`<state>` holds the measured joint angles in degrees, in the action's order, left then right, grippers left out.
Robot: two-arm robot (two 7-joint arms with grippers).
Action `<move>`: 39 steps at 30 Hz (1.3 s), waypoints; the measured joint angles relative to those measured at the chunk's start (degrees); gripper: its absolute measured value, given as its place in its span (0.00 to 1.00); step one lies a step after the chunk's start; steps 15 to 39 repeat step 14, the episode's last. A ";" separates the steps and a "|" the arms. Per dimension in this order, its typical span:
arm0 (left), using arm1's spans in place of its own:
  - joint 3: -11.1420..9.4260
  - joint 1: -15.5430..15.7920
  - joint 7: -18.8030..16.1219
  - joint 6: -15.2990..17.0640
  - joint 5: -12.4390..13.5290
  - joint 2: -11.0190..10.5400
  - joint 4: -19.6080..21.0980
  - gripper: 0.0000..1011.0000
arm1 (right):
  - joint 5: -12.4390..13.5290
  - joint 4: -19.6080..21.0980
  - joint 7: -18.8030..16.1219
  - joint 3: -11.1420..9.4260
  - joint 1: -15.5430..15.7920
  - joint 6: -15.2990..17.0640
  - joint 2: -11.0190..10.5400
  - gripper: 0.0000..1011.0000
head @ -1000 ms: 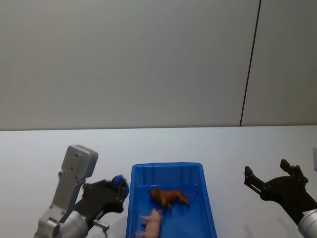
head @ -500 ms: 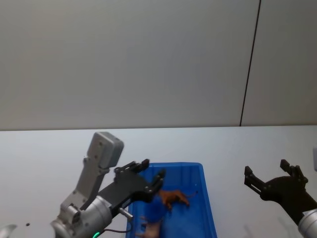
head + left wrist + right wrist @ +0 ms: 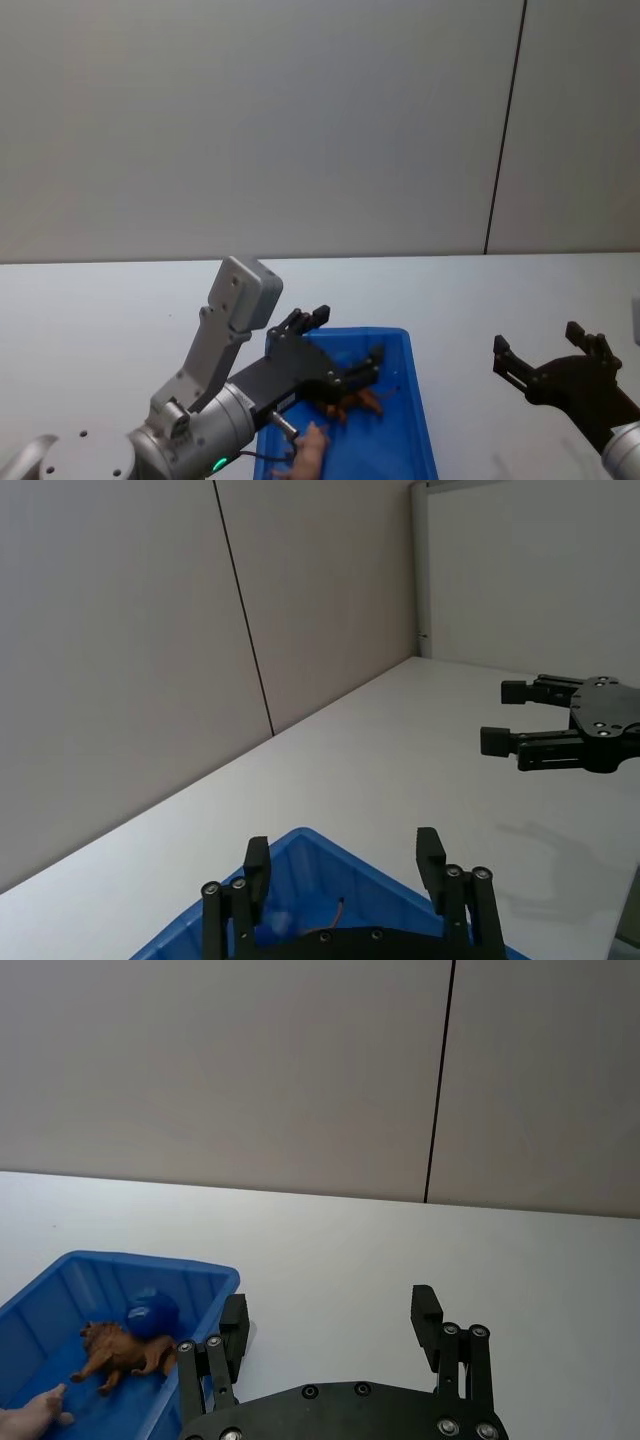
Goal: Pick up the two dolls from the table and place them into the box.
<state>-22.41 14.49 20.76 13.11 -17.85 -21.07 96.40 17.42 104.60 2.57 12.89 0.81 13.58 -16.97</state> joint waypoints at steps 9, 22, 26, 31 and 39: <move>-0.29 0.62 1.39 -0.24 0.30 0.58 -0.39 0.99 | 0.00 0.00 0.00 0.00 0.00 0.00 0.00 0.99; -0.38 0.82 1.85 -0.31 0.44 0.77 -0.51 0.99 | 0.00 0.00 0.00 0.00 0.00 0.00 0.00 0.99; -0.38 0.82 1.85 -0.31 0.44 0.77 -0.51 0.99 | 0.00 0.00 0.00 0.00 0.00 0.00 0.00 0.99; -0.38 0.82 1.85 -0.31 0.44 0.77 -0.51 0.99 | 0.00 0.00 0.00 0.00 0.00 0.00 0.00 0.99; -0.38 0.82 1.85 -0.31 0.44 0.77 -0.51 0.99 | 0.00 0.00 0.00 0.00 0.00 0.00 0.00 0.99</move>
